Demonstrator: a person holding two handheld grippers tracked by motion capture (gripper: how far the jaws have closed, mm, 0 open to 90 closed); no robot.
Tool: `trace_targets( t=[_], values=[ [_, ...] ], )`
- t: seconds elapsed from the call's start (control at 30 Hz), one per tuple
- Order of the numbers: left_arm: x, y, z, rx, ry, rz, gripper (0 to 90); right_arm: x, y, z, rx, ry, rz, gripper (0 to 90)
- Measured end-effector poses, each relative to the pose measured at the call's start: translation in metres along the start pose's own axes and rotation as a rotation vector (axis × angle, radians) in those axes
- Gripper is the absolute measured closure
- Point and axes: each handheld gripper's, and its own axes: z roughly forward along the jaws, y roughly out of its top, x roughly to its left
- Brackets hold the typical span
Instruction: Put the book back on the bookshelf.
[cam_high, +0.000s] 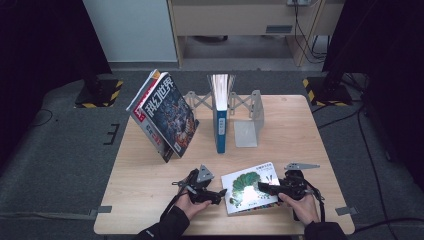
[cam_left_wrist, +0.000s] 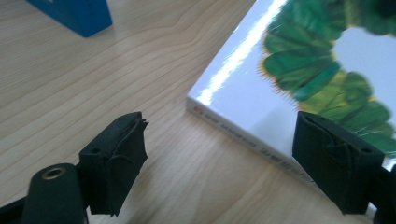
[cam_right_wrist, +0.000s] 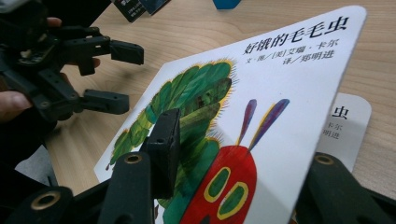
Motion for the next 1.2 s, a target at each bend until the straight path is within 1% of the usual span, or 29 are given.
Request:
trace_targets(
  t=[0.07, 0.13, 0.17, 0.3, 0.43, 0.47, 0.5, 0.57, 0.7, 0.77, 0.8, 0.87, 0.93, 0.97, 1.0, 1.07, 1.1, 1.13, 1.2],
  values=[
    [-0.003, 0.001, 0.0, -0.012, -0.024, -0.012, 16.5, 0.0, 0.0, 0.0, -0.002, 0.001, 0.008, 56.9],
    [-0.004, 0.0, 0.001, -0.003, -0.058, -0.042, 16.5, 0.0, 0.001, -0.002, -0.011, 0.012, 0.019, 59.9],
    [-0.005, -0.001, 0.003, 0.001, -0.072, -0.051, 16.5, 0.0, 0.002, -0.002, -0.018, 0.015, 0.018, 60.9],
    [-0.008, -0.002, 0.008, 0.016, -0.092, -0.049, 16.6, 0.001, 0.003, -0.003, -0.017, 0.019, 0.016, 62.8],
    [-0.009, -0.003, 0.01, 0.007, -0.117, -0.064, 14.4, 0.002, 0.005, -0.005, -0.028, 0.031, 0.018, 66.8],
    [-0.009, -0.003, 0.01, 0.008, -0.128, -0.066, 13.7, 0.002, 0.005, -0.006, -0.028, 0.034, 0.013, 67.4],
    [-0.009, -0.004, 0.011, 0.008, -0.145, -0.077, 12.7, 0.003, 0.006, -0.006, -0.031, 0.035, 0.013, 68.0],
    [-0.01, -0.006, 0.013, 0.004, -0.166, -0.091, 10.3, 0.003, 0.006, -0.006, -0.034, 0.038, 0.007, 69.5],
    [-0.01, -0.006, 0.014, -0.001, -0.172, -0.088, 8.2, 0.004, 0.008, -0.009, -0.054, 0.06, 0.01, 74.0],
    [-0.01, -0.006, 0.015, -0.007, -0.178, -0.083, 7.2, 0.005, 0.009, -0.011, -0.062, 0.073, 0.019, 76.3],
    [-0.01, -0.006, 0.015, -0.008, -0.181, -0.082, 7.2, 0.005, 0.009, -0.011, -0.062, 0.073, 0.019, 76.3],
    [-0.011, -0.006, 0.016, -0.01, -0.192, -0.073, 6.5, 0.006, 0.01, -0.013, -0.076, 0.078, 0.01, 77.9],
    [-0.012, -0.006, 0.016, -0.009, -0.2, -0.074, 5.9, 0.006, 0.011, -0.015, -0.096, 0.09, 0.003, 80.0],
    [-0.012, -0.006, 0.016, -0.009, -0.206, -0.076, 5.0, 0.008, 0.012, -0.018, -0.114, 0.101, -0.006, 81.2],
    [-0.013, -0.006, 0.017, -0.009, -0.212, -0.075, 5.0, 0.008, 0.012, -0.018, -0.114, 0.101, -0.006, 81.2],
    [-0.014, -0.006, 0.017, -0.006, -0.221, -0.061, 4.5, 0.009, 0.013, -0.021, -0.144, 0.115, -0.019, 82.3],
    [-0.015, -0.006, 0.017, -0.002, -0.226, -0.053, 4.5, 0.01, 0.013, -0.024, -0.173, 0.127, -0.03, 83.0],
    [-0.016, -0.006, 0.017, -0.002, -0.228, -0.052, 4.5, 0.01, 0.013, -0.024, -0.173, 0.127, -0.03, 83.0],
    [-0.018, -0.005, 0.018, 0.003, -0.243, -0.034, 4.4, 0.01, 0.013, -0.024, -0.188, 0.137, -0.038, 83.3]
  ],
)
